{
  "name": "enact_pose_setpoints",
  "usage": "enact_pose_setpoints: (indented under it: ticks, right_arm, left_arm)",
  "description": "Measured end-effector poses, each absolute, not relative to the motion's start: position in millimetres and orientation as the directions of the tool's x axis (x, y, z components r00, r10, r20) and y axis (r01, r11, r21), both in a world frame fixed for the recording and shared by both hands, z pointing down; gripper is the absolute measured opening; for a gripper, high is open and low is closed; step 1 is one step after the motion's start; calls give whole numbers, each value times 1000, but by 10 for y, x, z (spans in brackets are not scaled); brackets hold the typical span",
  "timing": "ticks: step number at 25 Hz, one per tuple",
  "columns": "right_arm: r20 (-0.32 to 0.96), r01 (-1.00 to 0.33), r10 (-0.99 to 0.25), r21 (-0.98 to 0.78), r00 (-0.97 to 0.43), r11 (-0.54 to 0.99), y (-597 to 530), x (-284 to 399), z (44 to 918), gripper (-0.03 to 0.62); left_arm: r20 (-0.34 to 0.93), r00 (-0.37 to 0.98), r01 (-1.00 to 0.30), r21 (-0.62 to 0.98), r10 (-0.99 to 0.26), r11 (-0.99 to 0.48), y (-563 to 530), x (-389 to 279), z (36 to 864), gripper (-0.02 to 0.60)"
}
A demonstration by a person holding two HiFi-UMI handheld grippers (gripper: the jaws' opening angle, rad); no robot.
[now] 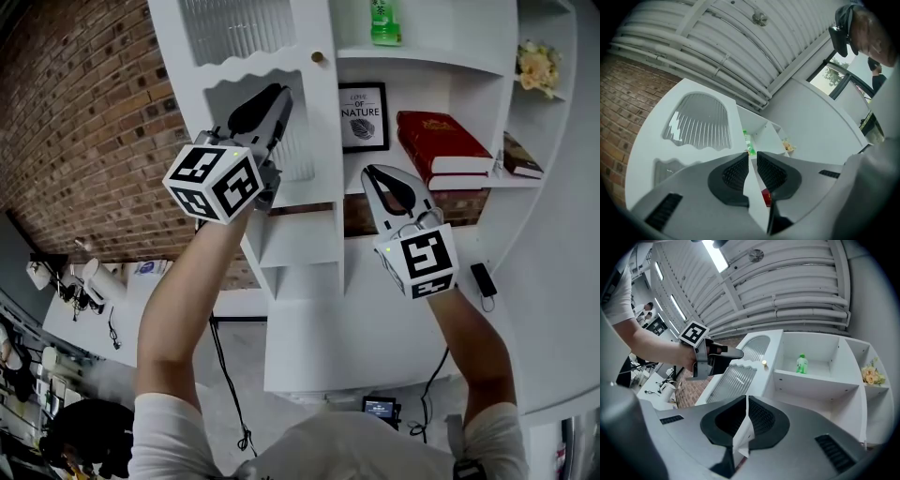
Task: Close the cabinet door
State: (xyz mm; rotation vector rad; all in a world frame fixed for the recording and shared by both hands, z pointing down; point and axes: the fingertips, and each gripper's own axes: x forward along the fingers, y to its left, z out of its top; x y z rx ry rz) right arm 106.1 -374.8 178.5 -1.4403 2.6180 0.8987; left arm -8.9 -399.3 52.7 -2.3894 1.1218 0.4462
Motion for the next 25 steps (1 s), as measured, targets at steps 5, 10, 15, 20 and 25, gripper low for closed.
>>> enact_pose_setpoints:
  ticks: [5, 10, 15, 20, 25]
  right_arm:
    - [-284, -785, -774, 473, -566, 400, -3648, 1026, 1780, 31]
    - [-283, -788, -779, 473, -560, 394, -3586, 973, 1788, 31]
    - [-285, -789, -781, 476, -556, 388, -3516, 915, 1789, 31]
    - [-284, -794, -786, 473, -549, 383, -3468, 889, 1802, 31]
    - [-281, -797, -794, 474, -539, 374, -3451, 881, 1841, 31]
  left_arm:
    - [-471, 630, -766, -248, -617, -593, -3805, -176, 660, 43]
    - [-469, 650, -745, -243, -597, -621, -3629, -234, 799, 34]
    - [-470, 659, -732, -223, -587, -644, -3495, -308, 983, 32]
    - [-453, 671, -720, -208, -588, -662, -3427, -355, 1167, 31]
    - [-445, 676, -712, -190, -587, -676, -3376, -408, 1300, 31]
